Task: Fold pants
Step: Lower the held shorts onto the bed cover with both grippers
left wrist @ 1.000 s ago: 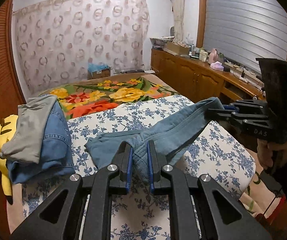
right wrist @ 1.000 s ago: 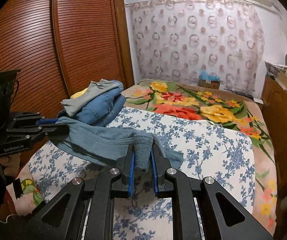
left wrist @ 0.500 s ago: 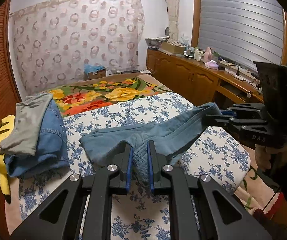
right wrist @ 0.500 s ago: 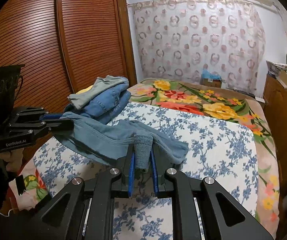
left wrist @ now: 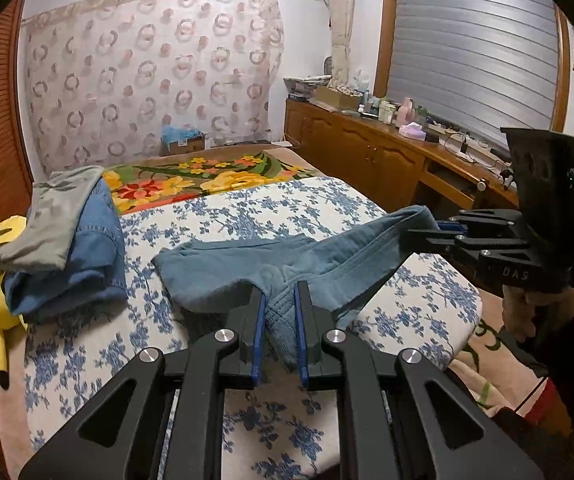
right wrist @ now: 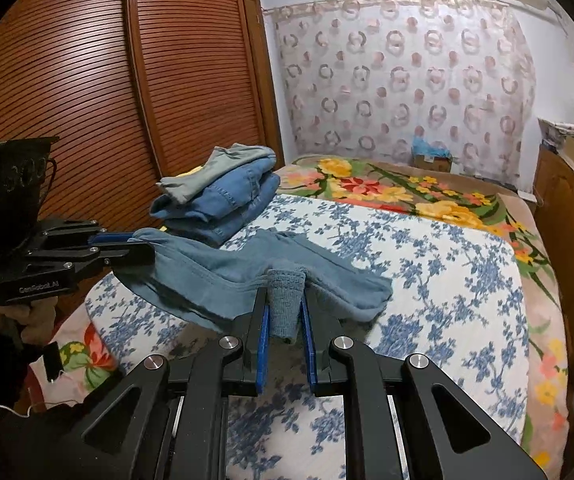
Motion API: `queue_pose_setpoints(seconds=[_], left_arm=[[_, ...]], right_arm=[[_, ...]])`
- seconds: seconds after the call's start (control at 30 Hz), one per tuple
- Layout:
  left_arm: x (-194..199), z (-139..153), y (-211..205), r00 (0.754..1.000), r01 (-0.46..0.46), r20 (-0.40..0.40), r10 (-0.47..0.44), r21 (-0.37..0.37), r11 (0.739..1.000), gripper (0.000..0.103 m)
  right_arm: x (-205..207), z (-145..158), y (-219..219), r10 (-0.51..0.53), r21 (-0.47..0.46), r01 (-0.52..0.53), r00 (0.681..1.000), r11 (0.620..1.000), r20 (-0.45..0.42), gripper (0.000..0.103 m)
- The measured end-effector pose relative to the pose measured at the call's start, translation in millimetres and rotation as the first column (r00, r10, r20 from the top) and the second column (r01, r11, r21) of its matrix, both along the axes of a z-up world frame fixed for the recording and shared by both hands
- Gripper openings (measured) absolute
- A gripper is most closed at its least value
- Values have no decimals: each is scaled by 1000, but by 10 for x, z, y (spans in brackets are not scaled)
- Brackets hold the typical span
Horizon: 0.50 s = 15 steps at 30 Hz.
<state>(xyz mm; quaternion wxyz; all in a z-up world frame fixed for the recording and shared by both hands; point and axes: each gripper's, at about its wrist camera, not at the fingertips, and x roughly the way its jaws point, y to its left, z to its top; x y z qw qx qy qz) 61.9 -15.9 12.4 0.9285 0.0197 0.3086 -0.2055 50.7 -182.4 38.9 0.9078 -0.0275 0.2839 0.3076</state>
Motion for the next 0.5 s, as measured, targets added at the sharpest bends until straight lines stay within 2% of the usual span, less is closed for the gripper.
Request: queue_pose_setpoints(seconds=[0.5], left_arm=[[-265,50,-10,1000,29,3,-29,-22,999,14]], right_arm=[[-362,-15,-137,-3,30,3,1000,1000,-10,15]])
